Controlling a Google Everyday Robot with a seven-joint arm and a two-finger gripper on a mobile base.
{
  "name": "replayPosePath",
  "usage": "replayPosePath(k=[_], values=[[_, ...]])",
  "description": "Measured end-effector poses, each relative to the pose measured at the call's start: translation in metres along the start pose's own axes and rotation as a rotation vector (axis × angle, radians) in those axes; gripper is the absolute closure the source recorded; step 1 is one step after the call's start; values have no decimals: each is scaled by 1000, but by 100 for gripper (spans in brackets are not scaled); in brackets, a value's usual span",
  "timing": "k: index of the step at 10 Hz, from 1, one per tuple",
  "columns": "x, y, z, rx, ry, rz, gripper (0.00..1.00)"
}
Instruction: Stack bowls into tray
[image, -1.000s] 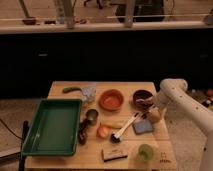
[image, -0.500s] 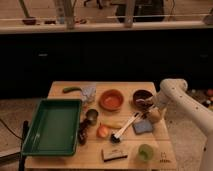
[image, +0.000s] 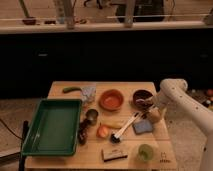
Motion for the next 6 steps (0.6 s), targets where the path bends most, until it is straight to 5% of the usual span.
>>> replayPosePath(k=[2, 6], values=[[0, 0, 0, 0, 0, 0, 30], [1, 1, -2, -1, 1, 1, 70]])
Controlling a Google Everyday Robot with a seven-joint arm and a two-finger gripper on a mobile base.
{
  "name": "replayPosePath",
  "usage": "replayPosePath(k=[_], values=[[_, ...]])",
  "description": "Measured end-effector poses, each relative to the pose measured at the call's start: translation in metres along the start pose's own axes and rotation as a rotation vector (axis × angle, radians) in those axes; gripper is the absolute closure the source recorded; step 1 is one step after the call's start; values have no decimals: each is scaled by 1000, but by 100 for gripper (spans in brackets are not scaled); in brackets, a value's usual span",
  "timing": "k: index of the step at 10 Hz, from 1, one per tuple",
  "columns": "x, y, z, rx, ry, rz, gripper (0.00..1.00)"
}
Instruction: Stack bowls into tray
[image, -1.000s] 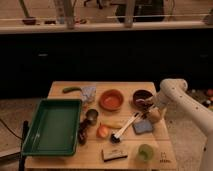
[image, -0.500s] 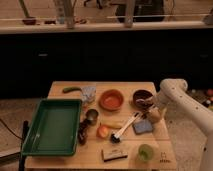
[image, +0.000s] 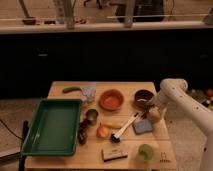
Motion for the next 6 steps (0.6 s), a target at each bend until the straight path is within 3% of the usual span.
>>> replayPosePath(k=[2, 5, 6], values=[[0, -3, -3, 6, 1, -3, 71], [-2, -3, -4, 3, 0, -8, 45], [-3, -2, -4, 1, 0, -8, 32]])
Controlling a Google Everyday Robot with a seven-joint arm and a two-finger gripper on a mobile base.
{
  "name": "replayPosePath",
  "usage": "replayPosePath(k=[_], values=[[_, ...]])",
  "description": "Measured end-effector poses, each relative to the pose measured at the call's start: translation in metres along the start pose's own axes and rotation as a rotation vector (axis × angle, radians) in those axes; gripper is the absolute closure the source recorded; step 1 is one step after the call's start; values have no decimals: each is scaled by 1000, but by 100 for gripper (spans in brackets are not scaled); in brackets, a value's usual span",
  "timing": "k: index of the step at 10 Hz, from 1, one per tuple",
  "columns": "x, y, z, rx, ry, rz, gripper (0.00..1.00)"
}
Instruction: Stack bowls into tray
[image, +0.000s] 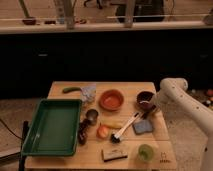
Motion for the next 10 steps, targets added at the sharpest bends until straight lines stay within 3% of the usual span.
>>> replayPosePath(k=[2, 3, 7, 10], values=[[1, 3, 1, -5, 1, 2, 23], [-2, 5, -1, -18, 11, -13, 27], [-42, -27, -39, -50, 129, -159, 64], [-52, -36, -58, -58, 186, -212, 94]])
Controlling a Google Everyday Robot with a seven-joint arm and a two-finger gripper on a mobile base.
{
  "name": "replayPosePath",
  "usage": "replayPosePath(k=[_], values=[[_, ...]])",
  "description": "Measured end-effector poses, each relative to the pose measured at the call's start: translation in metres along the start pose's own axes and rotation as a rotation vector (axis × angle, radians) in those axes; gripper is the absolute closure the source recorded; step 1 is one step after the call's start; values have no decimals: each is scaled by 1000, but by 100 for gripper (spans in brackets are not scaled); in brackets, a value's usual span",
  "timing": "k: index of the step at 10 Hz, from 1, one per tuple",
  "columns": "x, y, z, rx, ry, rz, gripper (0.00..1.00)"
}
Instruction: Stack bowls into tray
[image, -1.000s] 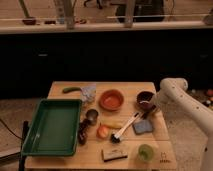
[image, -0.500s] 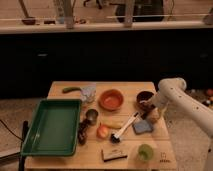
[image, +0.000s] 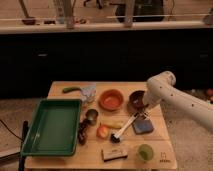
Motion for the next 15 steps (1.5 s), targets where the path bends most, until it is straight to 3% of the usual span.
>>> replayPosePath(k=[2, 8, 12, 13, 15], values=[[2, 1, -2, 6, 8, -5, 100], [25, 21, -3, 41, 12, 44, 100], [33, 19, -22, 131, -2, 18, 100], [34, 15, -32, 164, -7, -11, 100], [32, 4, -39, 194, -14, -57, 100]])
